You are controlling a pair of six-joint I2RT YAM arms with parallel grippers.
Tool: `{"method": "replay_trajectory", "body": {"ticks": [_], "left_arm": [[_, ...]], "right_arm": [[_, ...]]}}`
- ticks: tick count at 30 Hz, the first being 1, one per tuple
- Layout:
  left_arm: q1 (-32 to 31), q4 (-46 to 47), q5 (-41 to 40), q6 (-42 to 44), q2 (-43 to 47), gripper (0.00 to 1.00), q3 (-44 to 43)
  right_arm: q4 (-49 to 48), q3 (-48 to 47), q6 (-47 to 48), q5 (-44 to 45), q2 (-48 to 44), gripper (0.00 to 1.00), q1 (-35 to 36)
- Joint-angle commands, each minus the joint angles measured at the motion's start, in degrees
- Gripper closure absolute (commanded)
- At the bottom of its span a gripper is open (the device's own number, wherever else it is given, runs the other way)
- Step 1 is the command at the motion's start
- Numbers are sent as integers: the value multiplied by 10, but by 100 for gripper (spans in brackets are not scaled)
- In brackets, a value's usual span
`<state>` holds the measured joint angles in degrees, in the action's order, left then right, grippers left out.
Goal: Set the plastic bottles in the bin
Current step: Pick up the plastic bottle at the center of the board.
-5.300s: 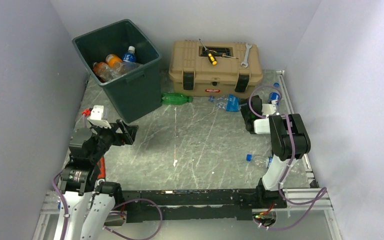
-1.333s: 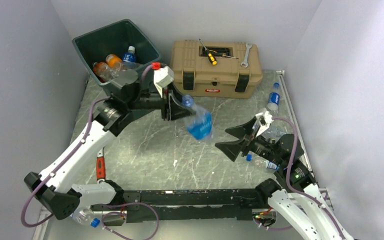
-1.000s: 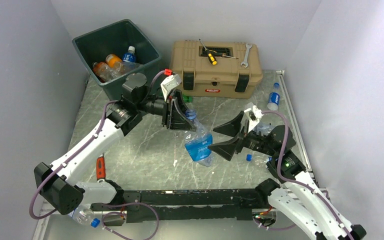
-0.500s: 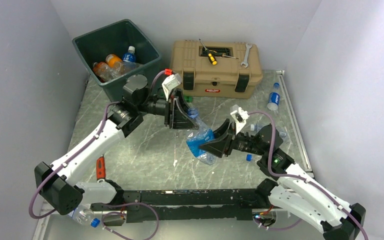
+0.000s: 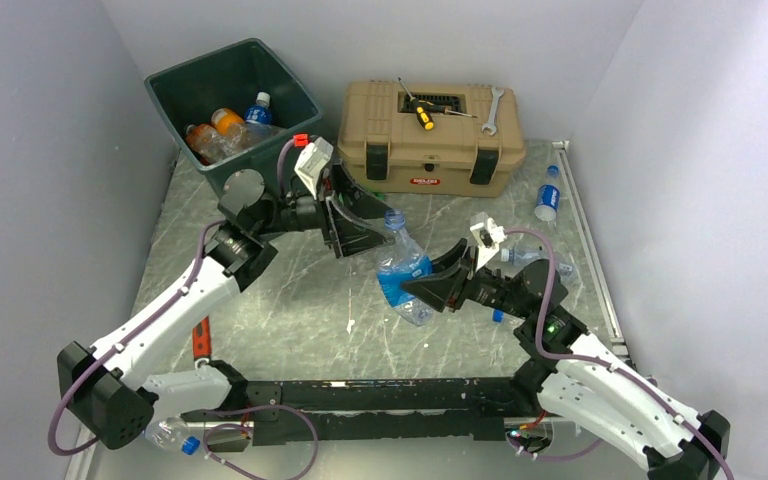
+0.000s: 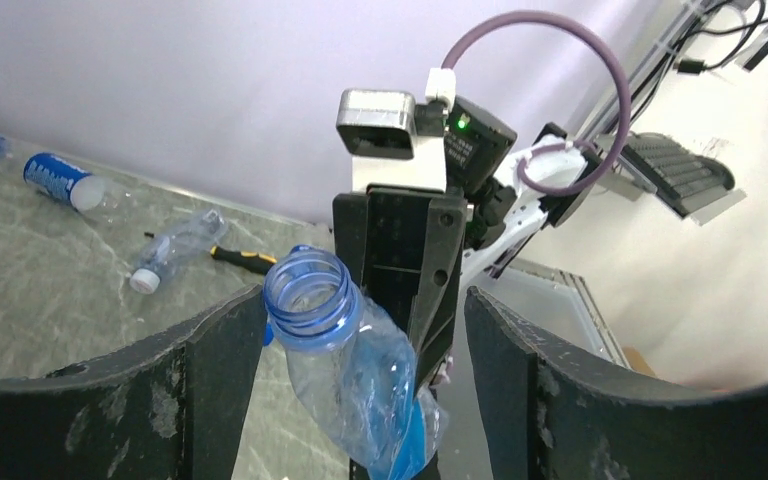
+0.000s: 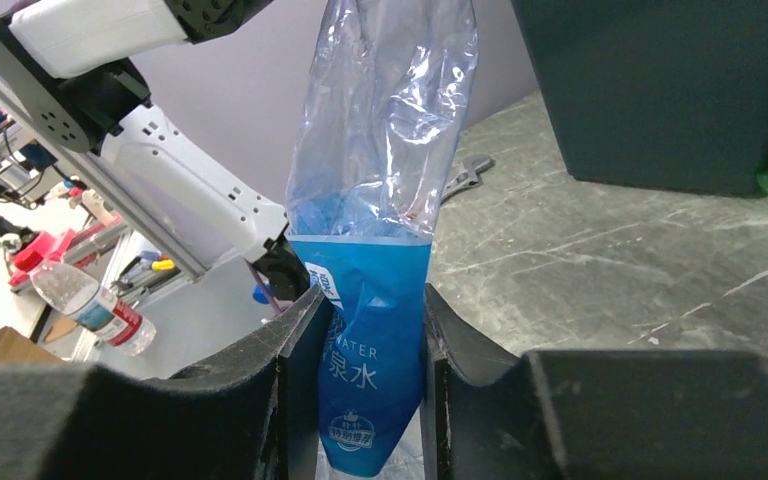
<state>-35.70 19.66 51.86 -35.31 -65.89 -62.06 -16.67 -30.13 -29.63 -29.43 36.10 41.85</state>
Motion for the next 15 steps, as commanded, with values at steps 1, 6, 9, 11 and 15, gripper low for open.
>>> {"method": "replay_trajectory", "body": {"ticks": [1,6,9,11,15], "left_arm": [[-1,84,-14,-49,-9,23,-1],[-7,60,-18,-48,-24,25,-11],[-15,32,-15,-37,-40,31,-27],[-21,31,-10,-36,-47,38,-31],[-27,20,-3,-29,-56,73,-41]], "right_arm": [[-58,3,-7,9,4,75,3],[-63,5,-7,5,10,75,4],[-60,4,-3,6,12,75,5],[-54,2,0,7,12,75,5],[-46,0,3,13,8,75,5]]}}
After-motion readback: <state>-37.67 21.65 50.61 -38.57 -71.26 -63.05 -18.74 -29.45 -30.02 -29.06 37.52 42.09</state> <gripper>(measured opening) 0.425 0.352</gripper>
